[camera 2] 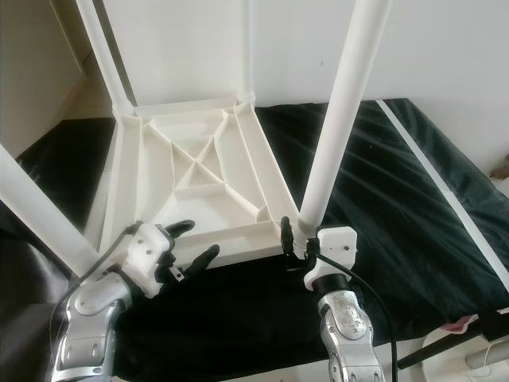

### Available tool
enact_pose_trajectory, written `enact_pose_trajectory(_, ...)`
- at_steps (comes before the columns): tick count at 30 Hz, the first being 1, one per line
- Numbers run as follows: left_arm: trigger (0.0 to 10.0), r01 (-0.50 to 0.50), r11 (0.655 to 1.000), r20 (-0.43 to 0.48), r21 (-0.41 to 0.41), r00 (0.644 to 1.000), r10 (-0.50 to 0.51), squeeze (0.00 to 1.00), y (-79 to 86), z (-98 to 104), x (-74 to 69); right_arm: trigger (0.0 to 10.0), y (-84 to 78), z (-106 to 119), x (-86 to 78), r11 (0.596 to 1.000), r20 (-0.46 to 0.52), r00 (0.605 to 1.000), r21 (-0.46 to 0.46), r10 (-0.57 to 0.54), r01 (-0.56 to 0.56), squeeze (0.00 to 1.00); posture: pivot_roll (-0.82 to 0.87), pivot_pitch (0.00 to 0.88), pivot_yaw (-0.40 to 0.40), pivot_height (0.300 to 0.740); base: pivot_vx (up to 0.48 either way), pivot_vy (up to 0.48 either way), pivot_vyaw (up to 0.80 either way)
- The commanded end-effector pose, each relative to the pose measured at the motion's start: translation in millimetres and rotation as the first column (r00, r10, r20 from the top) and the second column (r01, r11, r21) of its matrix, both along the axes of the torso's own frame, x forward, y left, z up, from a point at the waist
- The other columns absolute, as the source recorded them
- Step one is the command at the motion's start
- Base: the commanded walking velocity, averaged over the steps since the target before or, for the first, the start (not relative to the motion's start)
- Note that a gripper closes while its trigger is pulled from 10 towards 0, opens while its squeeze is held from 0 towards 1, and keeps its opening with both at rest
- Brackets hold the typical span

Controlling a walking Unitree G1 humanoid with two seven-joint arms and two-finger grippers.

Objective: Building children table

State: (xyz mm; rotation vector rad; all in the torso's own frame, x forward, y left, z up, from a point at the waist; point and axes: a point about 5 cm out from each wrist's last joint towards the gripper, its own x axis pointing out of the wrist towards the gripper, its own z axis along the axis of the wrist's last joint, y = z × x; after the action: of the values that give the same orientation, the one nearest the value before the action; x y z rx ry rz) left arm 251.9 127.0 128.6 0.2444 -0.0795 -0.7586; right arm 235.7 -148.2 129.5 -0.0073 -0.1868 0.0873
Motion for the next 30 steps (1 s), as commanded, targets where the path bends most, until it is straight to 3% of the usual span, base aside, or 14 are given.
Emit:
enact_pose_trajectory(1,10.0,-0.425,0.847,-0.009,-0.318,0.895,0.446,0.0,-22.6,17,15.2,10.0,-0.5,-3,-0.4,1.0,-0.007,1.0,0.0,-0.001,0.001,0.0,-0.04,0.019,-0.007,0.74,0.0,0.0,0.0)
enact_pose_trajectory(25,10.0,-0.44,0.839,-0.018,-0.319,0.888,0.459,0.0,-20.6,16,12.7,10.0,-0.3,-4,-2.8,1.0,-0.015,1.0,-0.009,0.017,-0.017,0.0,-0.03,0.027,-0.017,0.74,0.0,-0.02,0.0)
enact_pose_trajectory(28,10.0,-0.416,0.861,0.023,-0.294,0.897,0.441,0.0,-19.5,17,11.0,10.0,-2.8,-5,-5.7,0.999,-0.02,0.999,-0.023,0.029,-0.029,0.0,-0.03,0.027,-0.017,0.74,0.0,0.0,0.0)
enact_pose_trajectory(30,10.0,-0.335,0.917,0.111,-0.216,0.925,0.364,0.0,-17.6,14,4.2,10.0,-9.5,-8,-10.9,0.998,-0.031,0.998,-0.048,0.048,-0.049,0.0,-0.03,0.026,-0.021,0.74,0.0,0.0,0.0)
